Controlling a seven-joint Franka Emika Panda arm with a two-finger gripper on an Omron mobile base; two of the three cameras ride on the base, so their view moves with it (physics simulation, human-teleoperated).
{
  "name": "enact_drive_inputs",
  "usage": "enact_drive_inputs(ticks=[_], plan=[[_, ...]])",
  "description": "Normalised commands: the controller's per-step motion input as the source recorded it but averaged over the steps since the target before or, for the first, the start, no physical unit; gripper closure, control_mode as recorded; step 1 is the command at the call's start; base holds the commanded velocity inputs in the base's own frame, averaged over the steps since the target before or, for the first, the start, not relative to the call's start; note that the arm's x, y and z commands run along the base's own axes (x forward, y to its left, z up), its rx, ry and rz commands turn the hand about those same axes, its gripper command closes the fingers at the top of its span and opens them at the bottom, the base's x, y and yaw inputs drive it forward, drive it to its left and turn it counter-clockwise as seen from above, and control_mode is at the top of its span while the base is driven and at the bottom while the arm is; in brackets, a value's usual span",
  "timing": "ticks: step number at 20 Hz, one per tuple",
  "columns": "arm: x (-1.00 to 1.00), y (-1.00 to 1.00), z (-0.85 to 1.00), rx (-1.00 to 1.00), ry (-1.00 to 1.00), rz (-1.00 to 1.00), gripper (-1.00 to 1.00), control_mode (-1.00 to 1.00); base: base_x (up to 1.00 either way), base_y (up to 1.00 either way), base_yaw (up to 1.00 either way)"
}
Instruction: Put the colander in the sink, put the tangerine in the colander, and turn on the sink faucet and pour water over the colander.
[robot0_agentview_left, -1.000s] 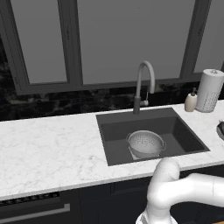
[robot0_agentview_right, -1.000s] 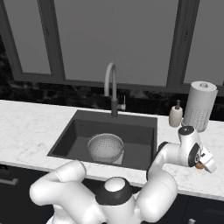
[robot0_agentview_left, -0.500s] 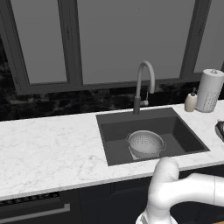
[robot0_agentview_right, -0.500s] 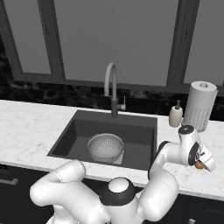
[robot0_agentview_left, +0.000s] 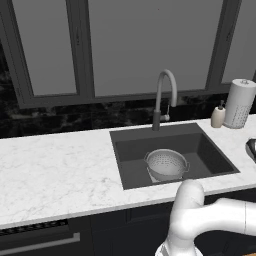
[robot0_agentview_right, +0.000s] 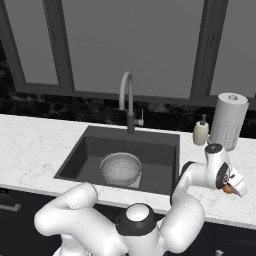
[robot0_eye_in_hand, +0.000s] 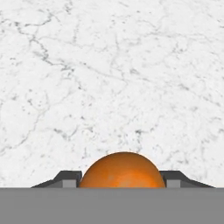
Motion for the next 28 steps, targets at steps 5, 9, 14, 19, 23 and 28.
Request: enact_drive_inputs(ticks=[5, 9, 14, 19, 23, 28], plan=[[0.0, 0.0, 0.02, 0.0, 0.0, 0.0, 1.0, -1.0, 0.0, 0.0, 0.0], [-0.06, 0.06, 0.42, 0.0, 0.02, 0.0, 1.0, -1.0, 0.0, 0.0, 0.0], [-0.24, 0.32, 0.51, 0.0, 0.07, 0.0, 1.0, -1.0, 0.0, 0.0, 0.0], [-0.1, 0.6, 0.19, 0.02, 0.08, 0.09, 1.0, -1.0, 0.0, 0.0, 0.0], [-0.04, 0.82, 0.0, 0.06, 0.05, 0.12, 1.0, -1.0, 0.0, 0.0, 0.0], [0.0, 0.7, 0.01, 0.13, 0.04, 0.16, 1.0, -1.0, 0.0, 0.0, 0.0]])
